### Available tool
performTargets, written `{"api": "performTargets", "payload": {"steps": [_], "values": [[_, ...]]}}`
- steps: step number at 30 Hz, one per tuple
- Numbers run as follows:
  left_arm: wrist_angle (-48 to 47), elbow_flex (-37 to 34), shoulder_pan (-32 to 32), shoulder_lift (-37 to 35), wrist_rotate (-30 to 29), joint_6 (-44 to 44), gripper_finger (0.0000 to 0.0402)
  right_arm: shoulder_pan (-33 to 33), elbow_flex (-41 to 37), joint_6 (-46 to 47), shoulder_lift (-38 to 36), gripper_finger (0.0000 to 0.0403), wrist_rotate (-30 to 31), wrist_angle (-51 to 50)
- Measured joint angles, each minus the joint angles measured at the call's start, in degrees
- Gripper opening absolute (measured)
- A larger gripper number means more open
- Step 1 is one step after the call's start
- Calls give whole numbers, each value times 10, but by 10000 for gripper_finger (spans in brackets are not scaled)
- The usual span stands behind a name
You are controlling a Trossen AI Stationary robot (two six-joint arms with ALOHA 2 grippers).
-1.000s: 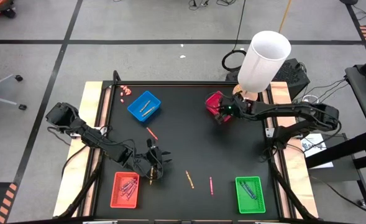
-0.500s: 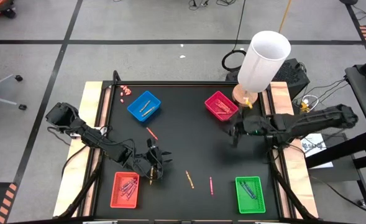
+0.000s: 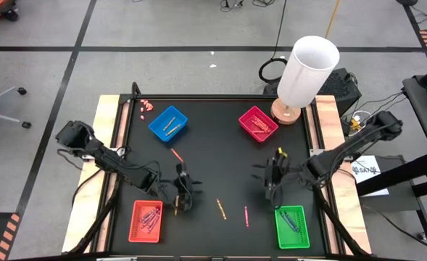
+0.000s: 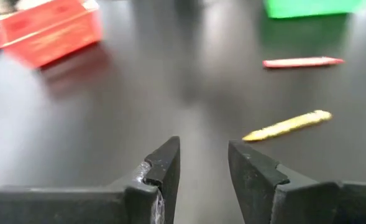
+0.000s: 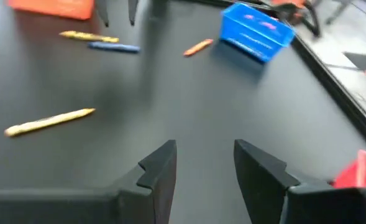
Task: Sort crayons
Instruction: Put the yellow crayon into the blue bin
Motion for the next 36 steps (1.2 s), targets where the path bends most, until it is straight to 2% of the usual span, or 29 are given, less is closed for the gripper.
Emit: {"api": "performTargets", "payload": {"steps": [4,8,12,16,21,28,36], "values": [[70,14,-4,46,48,74,134,4,1,-37,20,144,-11,30],[36,78,2,106,74,116,134,2,2,-39,25,144,-9,29],[-39,167,11,153,120,154,134,2,2,-41,24,144,-9,25],[-153,264,19,194,162,186,134,2,2,-42,25,144,-9,18],[-261,356,33,241,213,212,134,3,2,-43,25,144,-9,7],[-341,420,42,299,236,273,144,3,2,-48,25,144,-9,-10],[-347,429,50,317,250,358,149,3,2,-48,25,144,-9,-10]]}}
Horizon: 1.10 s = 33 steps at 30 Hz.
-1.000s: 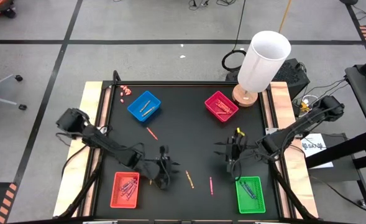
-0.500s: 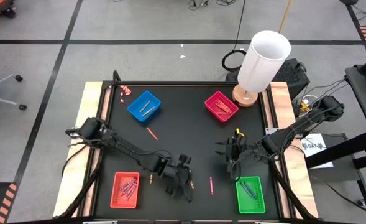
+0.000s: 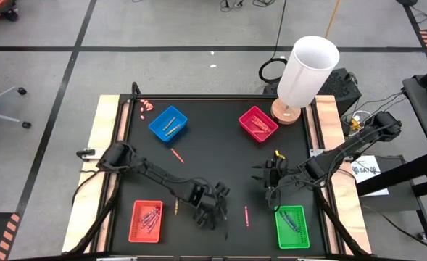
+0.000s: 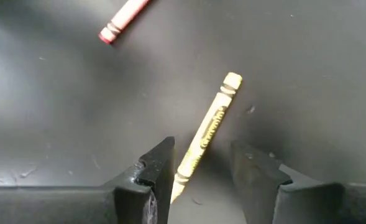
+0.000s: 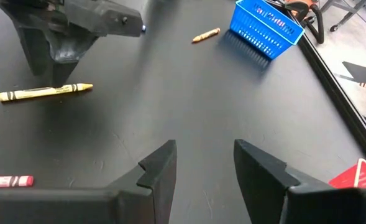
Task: Sort crayons
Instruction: Put the yellow crayon into the blue bin
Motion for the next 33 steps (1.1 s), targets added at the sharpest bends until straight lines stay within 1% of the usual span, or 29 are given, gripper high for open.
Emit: {"api": "performTargets", "payload": {"steps": [5,8,10,20,27,29,33], "values": [[-2,0,13,0,6,22,127,0,0,0,0,144,0,-1],[-3,0,27,9,49,31,107,0,0,0,0,144,0,-1],[-10,-1,32,14,62,32,96,0,0,0,0,144,0,-2],[-15,1,45,24,66,60,63,0,0,0,0,144,0,-2],[-21,2,42,25,60,59,10,0,0,0,0,144,0,-2],[-22,1,42,25,51,57,8,0,0,0,0,144,0,-2],[-22,1,41,24,47,42,16,0,0,0,0,144,0,-2]]}}
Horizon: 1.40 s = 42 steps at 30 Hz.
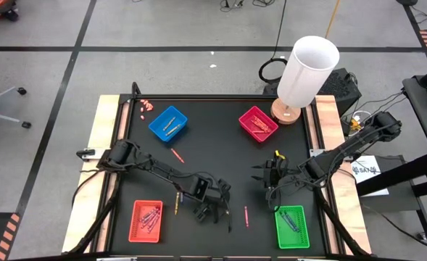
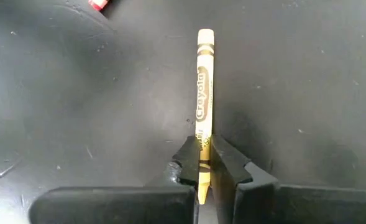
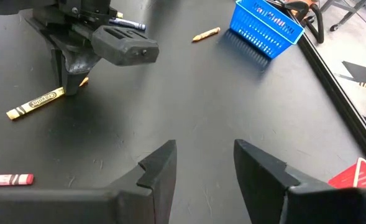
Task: Sort crayons
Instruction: Put the yellow crayon into the blue bin
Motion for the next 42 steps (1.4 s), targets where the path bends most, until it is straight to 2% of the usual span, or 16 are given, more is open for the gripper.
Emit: {"api": "performTargets", "payload": {"steps": [9,15,20,30,37,42], "values": [[-30,19,-11,-12,-22,-57,8,0,0,0,0,144,0,-1],[-55,24,-26,-44,-89,-66,6,0,0,2,0,144,0,-2],[-105,24,-33,-80,-143,-110,6,0,0,2,0,144,0,-3],[-236,22,-36,-142,-145,-198,5,0,0,11,0,144,0,-11],[-226,-57,-36,-210,-156,-247,3,0,0,13,0,144,0,-10],[-145,-163,-46,-283,-187,-302,3,0,0,15,0,144,0,-10]]}}
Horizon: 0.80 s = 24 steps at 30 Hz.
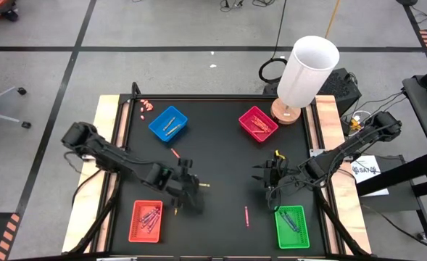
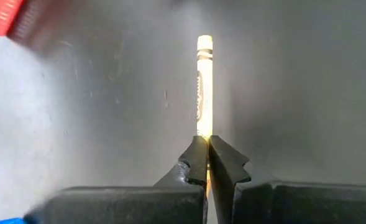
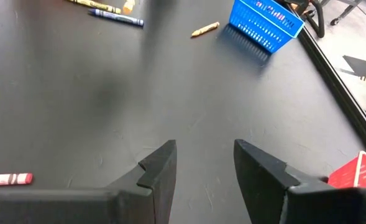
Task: Sort crayons
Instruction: Put the yellow crayon into the blue bin
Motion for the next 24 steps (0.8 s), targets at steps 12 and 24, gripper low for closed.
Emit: {"api": "performTargets", "payload": {"steps": [12,24], "values": [[295,-262,-22,-141,-94,-41,5,-1,0,0,0,144,0,12],[516,-359,-23,-188,-124,15,5,-1,0,1,0,144,0,14]]}}
